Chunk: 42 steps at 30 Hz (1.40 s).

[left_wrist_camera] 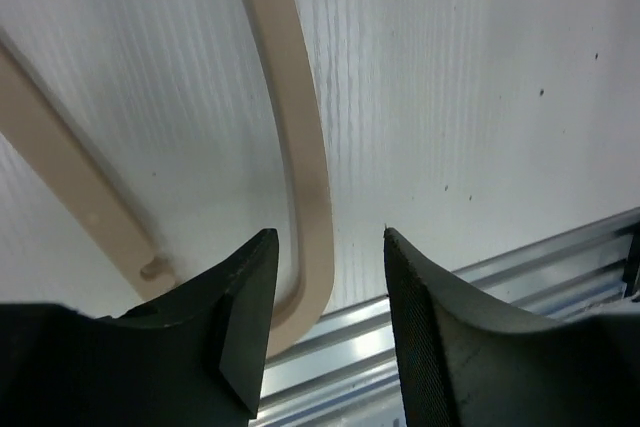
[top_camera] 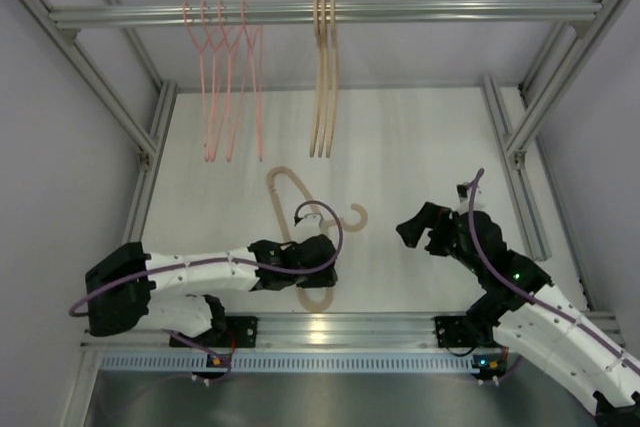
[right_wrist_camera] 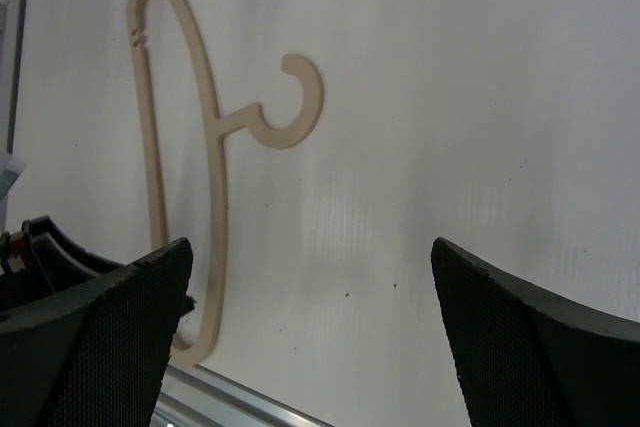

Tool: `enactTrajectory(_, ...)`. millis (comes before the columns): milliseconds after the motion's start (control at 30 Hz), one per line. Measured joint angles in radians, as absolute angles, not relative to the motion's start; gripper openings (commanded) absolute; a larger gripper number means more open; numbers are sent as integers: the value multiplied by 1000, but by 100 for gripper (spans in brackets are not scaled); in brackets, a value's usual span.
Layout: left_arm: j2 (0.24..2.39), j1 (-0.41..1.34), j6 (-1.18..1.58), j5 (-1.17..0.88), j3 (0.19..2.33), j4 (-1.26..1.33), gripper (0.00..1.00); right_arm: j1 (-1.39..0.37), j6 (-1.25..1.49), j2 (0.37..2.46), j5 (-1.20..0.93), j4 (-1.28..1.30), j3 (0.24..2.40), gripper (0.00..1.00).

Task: Organize the hangers

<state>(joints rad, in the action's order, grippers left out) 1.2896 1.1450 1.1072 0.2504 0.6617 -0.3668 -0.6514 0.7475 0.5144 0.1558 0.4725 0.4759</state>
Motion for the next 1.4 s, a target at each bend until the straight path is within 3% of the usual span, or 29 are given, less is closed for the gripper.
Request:
enactTrajectory(100, 1258, 1228, 1131, 276, 662, -438, 41, -651, 756, 511, 151, 458, 461, 99)
enactTrajectory(133, 1254, 1247, 1138, 281, 662, -456, 31, -651, 758, 510, 150, 456, 455, 99)
enactTrajectory(267, 1251, 1317, 1194, 306, 662, -543, 10, -651, 764, 505, 136, 456, 443, 100)
enactTrajectory(733, 1155, 1380, 1346, 331, 612, -675, 5, -760, 801, 614, 112, 345, 402, 99)
enactTrajectory(967, 1246, 1380, 1383, 334, 603, -663, 5, -1000, 863, 809, 198, 206, 400, 100)
enactTrajectory(1400, 1308, 1381, 1413, 292, 573, -460, 1, -1060, 921, 1147, 237, -239, 366, 100)
